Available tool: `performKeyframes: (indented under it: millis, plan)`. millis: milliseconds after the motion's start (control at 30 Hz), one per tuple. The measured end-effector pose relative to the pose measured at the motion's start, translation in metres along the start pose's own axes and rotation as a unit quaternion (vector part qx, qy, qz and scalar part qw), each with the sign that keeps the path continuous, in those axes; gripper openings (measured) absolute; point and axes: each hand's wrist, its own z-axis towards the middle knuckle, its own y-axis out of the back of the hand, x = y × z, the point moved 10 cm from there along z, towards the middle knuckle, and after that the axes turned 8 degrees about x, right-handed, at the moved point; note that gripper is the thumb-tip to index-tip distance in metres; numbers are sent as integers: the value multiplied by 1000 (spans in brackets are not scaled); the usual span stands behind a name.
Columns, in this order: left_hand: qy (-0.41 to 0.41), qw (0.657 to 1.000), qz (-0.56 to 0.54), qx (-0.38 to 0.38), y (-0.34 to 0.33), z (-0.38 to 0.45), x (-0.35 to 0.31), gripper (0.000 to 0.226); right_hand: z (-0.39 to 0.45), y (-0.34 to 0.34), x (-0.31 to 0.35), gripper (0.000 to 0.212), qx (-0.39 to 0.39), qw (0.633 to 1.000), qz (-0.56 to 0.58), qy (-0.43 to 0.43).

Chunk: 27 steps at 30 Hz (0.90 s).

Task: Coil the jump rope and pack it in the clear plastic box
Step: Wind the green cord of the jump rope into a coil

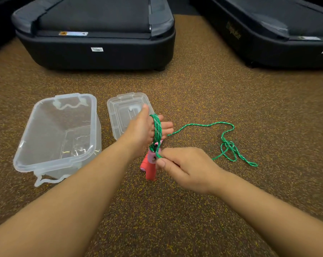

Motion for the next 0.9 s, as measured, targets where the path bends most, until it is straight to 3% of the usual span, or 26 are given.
performKeyframes:
  millis: [133,300,400,533,600,767,900]
  plan:
    - [-2,982,189,13,5,-4,3,81,8,36,-9,25,-63,986,154,2]
    - [23,966,214,142,-21,-16,9,87,11,76,-42,22,-149,975,152,-66]
    - [39,963,188,188,-31,-22,11,78,12,76,-60,23,-159,973,135,-103]
    - [34,962,154,222,-43,-31,11,40,10,61,-82,23,-155,970,125,-139]
    - [24,964,129,230,-45,-32,10,32,7,51,-93,21,-165,962,157,-153]
    - [-32,983,41,177,-36,-23,-2,31,0,11,-108,31,-129,955,190,-187]
    - [-54,989,-49,126,-26,-17,-7,30,-2,-17,-97,26,-79,962,184,-188]
